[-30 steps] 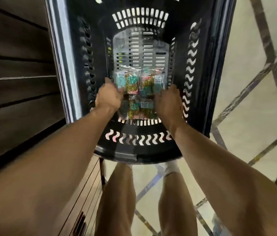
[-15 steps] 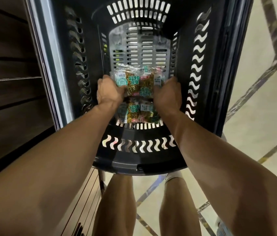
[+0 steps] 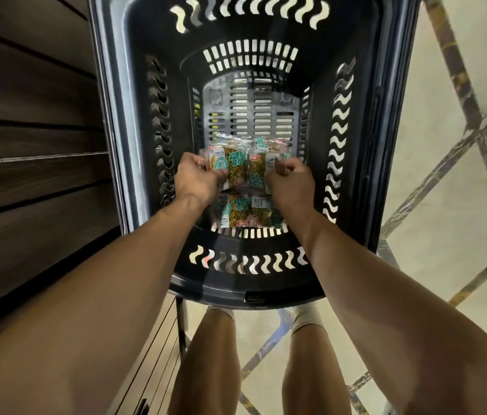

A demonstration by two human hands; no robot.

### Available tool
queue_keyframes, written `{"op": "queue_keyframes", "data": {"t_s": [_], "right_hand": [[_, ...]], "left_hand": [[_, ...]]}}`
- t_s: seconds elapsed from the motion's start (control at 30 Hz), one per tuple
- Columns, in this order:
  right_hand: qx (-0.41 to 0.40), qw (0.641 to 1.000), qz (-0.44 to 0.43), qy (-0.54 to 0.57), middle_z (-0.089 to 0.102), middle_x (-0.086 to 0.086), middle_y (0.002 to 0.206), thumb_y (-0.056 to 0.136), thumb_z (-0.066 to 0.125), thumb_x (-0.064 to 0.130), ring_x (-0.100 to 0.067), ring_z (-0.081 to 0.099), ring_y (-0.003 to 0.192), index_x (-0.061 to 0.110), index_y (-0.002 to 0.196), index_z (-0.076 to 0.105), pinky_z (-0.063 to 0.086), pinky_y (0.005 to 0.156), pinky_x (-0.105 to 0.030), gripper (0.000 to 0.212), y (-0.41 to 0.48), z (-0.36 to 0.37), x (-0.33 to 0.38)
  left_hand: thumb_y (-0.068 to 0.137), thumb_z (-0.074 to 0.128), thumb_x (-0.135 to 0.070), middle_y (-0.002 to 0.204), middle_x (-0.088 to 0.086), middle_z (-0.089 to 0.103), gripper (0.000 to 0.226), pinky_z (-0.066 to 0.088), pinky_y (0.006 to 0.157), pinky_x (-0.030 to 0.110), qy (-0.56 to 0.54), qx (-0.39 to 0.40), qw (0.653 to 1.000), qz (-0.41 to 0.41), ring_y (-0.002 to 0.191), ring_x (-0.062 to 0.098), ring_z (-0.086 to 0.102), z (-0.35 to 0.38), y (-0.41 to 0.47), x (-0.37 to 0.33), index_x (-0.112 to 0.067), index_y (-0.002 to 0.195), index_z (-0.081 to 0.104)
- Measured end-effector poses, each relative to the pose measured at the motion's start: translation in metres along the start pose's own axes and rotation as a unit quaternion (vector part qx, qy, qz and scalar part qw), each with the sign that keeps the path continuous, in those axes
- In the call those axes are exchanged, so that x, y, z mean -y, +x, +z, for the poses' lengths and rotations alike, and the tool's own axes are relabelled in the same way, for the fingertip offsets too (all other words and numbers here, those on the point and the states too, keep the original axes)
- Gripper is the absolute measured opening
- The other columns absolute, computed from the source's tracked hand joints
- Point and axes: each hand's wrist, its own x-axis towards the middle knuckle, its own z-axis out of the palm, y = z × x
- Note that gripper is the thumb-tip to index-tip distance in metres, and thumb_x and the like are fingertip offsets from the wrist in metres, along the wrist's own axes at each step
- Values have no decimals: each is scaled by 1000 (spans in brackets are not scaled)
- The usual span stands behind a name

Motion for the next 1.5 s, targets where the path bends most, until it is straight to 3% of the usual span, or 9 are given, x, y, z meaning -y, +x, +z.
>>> {"op": "queue_keyframes", "data": {"t_s": [0.13,0.3,0.4,0.53,0.9,1.1,1.17,1.37,1.5], "right_hand": [[16,993,10,114,69,-4,114,99,69,18,-11,68,90,19,113,58,51,58,-17,18,-24,-17,16],[52,986,-29,157,70,-9,118,93,75,9,-26,71,106,19,107,59,60,85,-41,23,-70,-66,58],[47,985,-19,165,74,-9,105,92,75,9,-20,75,91,13,102,67,60,73,-34,14,-101,-106,91],[74,972,4,224,77,-16,108,92,75,10,-34,76,101,6,109,70,61,91,-54,18,-158,-154,136],[141,938,-71,308,76,-12,111,99,65,14,-23,74,94,13,113,67,58,80,-35,14,-343,-301,254],[157,939,-100,290,69,-19,118,78,78,30,-29,65,109,7,134,62,56,85,-39,63,-440,-369,307],[164,939,-119,279,70,-19,114,91,73,26,-25,67,104,9,133,62,55,86,-38,46,-462,-383,325],[235,931,-156,233,72,-13,130,101,66,22,-26,71,117,11,138,59,57,86,-37,39,-519,-387,376],[303,921,-173,172,73,-15,128,98,71,22,-27,72,115,6,136,59,56,94,-41,43,-563,-358,406]], "left_hand": [[89,78,-4,107,7,70,35,64,84,50,-75,25,997,-12,96,30,76,-15,-26,-12,-19,103,50],[88,79,-6,109,5,74,35,62,77,28,-152,87,984,-25,91,19,75,-51,-76,-42,-22,105,53],[83,81,-7,107,9,78,34,62,84,36,-208,107,972,-32,100,27,76,-77,-114,-66,-12,109,61],[79,87,-12,111,11,79,55,57,101,48,-270,124,955,-25,108,28,75,-115,-181,-107,1,126,62],[51,102,-40,122,28,70,96,54,103,59,-350,118,924,95,106,36,69,-231,-391,-218,8,124,63],[67,94,-23,129,28,68,63,45,112,55,-313,199,915,162,115,41,64,-294,-500,-258,1,120,69],[60,98,-26,127,27,69,64,40,115,60,-305,212,911,180,117,43,61,-313,-527,-265,-3,115,74],[78,83,-17,119,16,76,43,63,87,35,-361,178,894,198,97,24,77,-369,-600,-257,-6,117,69],[64,94,-23,113,14,77,65,65,76,35,-420,121,877,202,88,20,77,-405,-632,-222,-2,120,68]]}}
